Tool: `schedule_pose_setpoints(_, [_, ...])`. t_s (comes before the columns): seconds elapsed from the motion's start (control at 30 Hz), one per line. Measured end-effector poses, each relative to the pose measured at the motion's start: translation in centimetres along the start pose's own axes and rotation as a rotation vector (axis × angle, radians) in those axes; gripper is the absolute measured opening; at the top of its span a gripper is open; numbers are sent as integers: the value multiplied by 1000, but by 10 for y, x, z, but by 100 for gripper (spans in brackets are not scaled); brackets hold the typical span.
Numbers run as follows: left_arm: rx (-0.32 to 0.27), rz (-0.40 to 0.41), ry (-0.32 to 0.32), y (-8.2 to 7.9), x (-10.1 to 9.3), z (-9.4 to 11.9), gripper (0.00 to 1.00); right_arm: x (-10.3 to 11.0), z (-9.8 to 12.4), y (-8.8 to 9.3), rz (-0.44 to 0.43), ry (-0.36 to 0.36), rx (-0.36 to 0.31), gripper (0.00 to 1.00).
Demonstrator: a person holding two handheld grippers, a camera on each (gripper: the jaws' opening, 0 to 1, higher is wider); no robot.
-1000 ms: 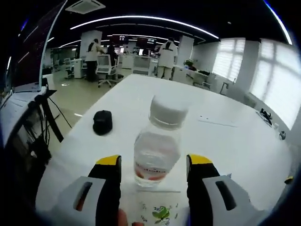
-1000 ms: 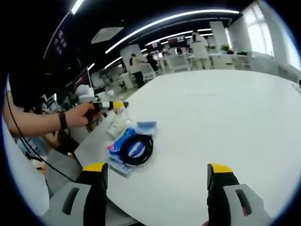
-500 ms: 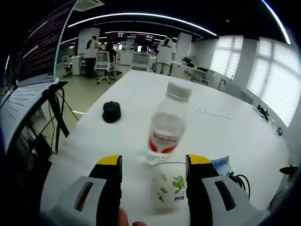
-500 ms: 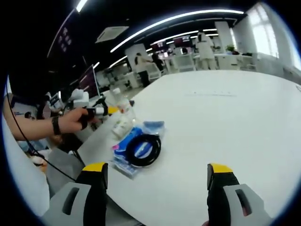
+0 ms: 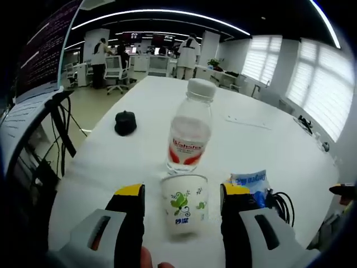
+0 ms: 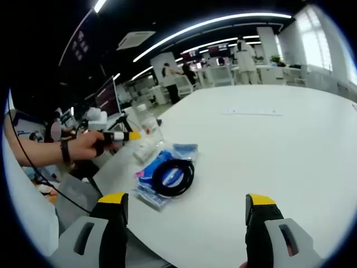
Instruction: Arrange the tabletop items into an orderly group along one side of the table until the central work area is clear of visible clutter.
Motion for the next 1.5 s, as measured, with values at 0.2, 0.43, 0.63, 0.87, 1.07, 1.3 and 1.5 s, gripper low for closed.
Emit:
schedule_pose_setpoints(0.2, [35,-14,21,6,-2,-4,54,1,3,4,-4,4,0,88])
schedule_pose_setpoints(0.43, [59,-1,48,11,-7,-9,53,3,7,8,-13,12,-4,88])
schedule_pose_setpoints(0.63, [89,-4,68,13,-12,-16,53,2,12,11,-18,21,-5,88])
schedule_pose_setpoints(0.87, [128,-29,76,22,-21,-21,53,-2,17,14,-24,35,-1,88])
schedule_pose_setpoints(1.07, [144,-59,77,28,-21,-25,41,-4,18,15,-28,39,-1,88])
schedule_pose_setpoints(1.3, [134,-63,76,26,-16,-28,39,-3,19,15,-32,42,-3,88])
schedule_pose_setpoints(1.5, [119,-55,74,27,-12,-21,38,-3,17,15,-28,37,-4,88])
Point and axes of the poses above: the point that each gripper's makers call its tool centre point, and the gripper's own axes: z roughly backward along the fingers, x roughly to its left, y roughly out of its underside, the point moved 10 cm from there along z, roughly backward along the fingers, and after that the axes turned 2 degrees about -z, right-handed, at the moved point
